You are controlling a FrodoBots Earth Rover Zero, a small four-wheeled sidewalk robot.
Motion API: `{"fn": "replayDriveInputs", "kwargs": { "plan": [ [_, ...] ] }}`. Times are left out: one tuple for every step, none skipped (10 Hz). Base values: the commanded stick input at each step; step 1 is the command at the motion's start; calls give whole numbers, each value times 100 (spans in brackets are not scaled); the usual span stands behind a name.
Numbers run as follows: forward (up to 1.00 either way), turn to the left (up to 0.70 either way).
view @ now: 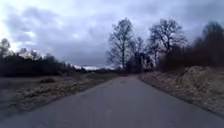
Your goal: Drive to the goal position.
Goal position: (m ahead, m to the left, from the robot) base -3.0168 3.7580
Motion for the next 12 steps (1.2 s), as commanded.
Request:
{"fn": "replayDriveInputs", "kwargs": {
  "plan": [
    [50,0],
    [50,0],
    [50,0],
    [50,0],
    [50,0],
    [50,0],
    [50,0],
    [50,0],
    [50,0],
    [50,0],
    [50,0],
    [50,0]
  ]
}}
